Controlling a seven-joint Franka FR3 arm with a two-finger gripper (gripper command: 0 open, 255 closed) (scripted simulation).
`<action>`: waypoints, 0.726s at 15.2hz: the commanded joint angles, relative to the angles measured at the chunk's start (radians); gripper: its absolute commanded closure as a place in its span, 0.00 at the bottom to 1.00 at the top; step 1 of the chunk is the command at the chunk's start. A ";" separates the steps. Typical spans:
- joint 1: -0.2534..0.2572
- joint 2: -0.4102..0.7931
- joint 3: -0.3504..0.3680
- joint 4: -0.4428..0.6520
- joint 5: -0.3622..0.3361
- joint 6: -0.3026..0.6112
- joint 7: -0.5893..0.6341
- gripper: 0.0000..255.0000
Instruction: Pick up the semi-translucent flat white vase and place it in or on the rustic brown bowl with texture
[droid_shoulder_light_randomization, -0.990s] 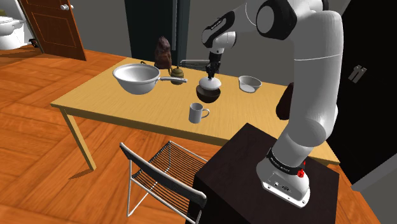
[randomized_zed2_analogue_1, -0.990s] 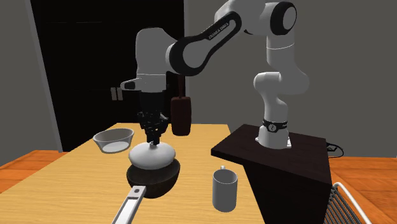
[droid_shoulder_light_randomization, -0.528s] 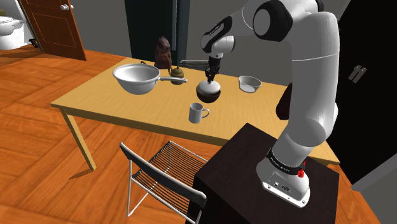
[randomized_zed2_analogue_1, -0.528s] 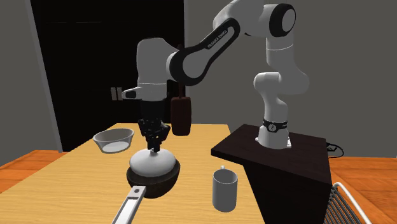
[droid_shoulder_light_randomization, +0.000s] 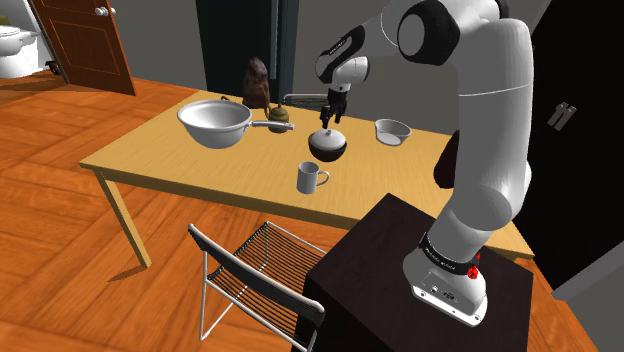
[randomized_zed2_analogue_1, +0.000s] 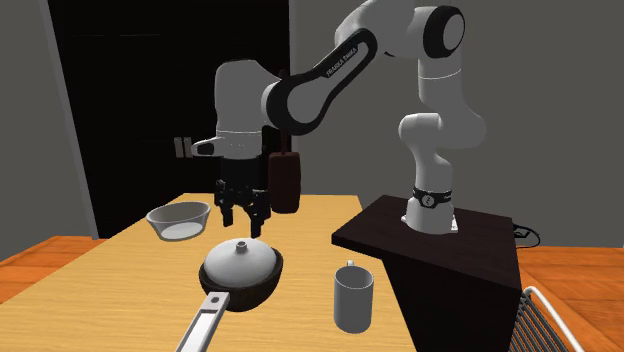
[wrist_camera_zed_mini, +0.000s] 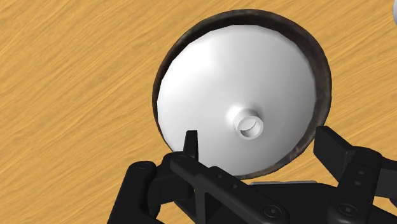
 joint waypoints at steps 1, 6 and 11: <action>0.000 0.000 0.000 0.000 0.000 0.000 0.000 0.00; 0.017 -0.073 -0.023 0.028 -0.041 -0.095 0.025 0.00; 0.017 -0.073 -0.023 0.028 -0.041 -0.095 0.025 0.00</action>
